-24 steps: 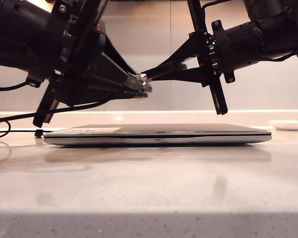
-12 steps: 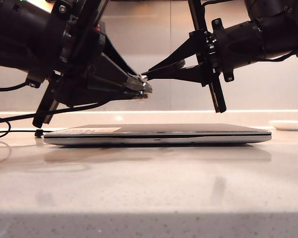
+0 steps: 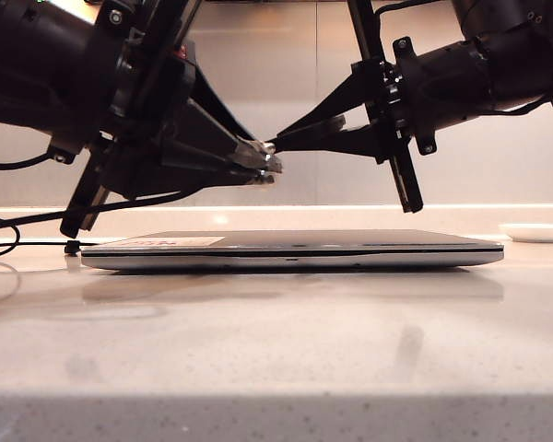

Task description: Pick up the charging cable and the phone, plug the charging cable into the charging port on the phone, and finally place them back on the table.

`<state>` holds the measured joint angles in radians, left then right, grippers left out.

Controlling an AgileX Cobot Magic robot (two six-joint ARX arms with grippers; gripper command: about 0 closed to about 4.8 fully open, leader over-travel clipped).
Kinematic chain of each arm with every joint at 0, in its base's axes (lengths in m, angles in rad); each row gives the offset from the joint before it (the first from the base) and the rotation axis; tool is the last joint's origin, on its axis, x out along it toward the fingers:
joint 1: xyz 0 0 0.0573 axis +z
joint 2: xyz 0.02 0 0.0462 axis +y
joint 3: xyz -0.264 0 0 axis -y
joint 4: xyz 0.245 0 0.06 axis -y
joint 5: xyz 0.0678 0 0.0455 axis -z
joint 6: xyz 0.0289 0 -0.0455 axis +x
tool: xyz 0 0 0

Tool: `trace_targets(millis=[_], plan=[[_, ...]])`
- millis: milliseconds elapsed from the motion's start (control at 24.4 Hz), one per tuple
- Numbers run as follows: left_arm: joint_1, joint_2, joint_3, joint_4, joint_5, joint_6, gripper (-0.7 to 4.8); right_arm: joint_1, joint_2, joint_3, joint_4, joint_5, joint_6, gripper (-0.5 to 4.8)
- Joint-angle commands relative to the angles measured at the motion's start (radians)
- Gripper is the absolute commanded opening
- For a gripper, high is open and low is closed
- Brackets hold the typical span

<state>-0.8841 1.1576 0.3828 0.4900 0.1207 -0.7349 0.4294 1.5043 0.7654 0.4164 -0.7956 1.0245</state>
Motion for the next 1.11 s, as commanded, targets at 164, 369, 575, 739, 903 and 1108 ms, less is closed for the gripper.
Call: trace_targets(millis=[164,369,575,739,903,1108], plan=[[0.002,-0.003,0.004,0.032,-0.004,0.001,-0.06,0.016,-0.015,0.006,-0.002,0.048,-0.003,-0.06],[0.002,0.010,0.004,0.026,-0.004,0.001,-0.06,0.042,-0.015,0.007,0.017,0.065,0.016,-0.06],[0.002,0.015,0.003,0.018,-0.004,0.001,-0.06,0.041,-0.016,0.007,0.056,0.052,0.030,-0.06],[0.002,0.015,0.004,0.021,-0.004,0.001,-0.06,0.043,-0.016,0.006,0.043,0.050,0.009,-0.06],[0.002,0.015,0.004,0.021,-0.004,0.001,-0.06,0.042,-0.016,0.006,0.020,0.034,-0.039,-0.06],[0.002,0.015,0.004,0.021,-0.004,0.001,-0.06,0.031,-0.017,0.006,0.006,0.015,-0.038,-0.06]])
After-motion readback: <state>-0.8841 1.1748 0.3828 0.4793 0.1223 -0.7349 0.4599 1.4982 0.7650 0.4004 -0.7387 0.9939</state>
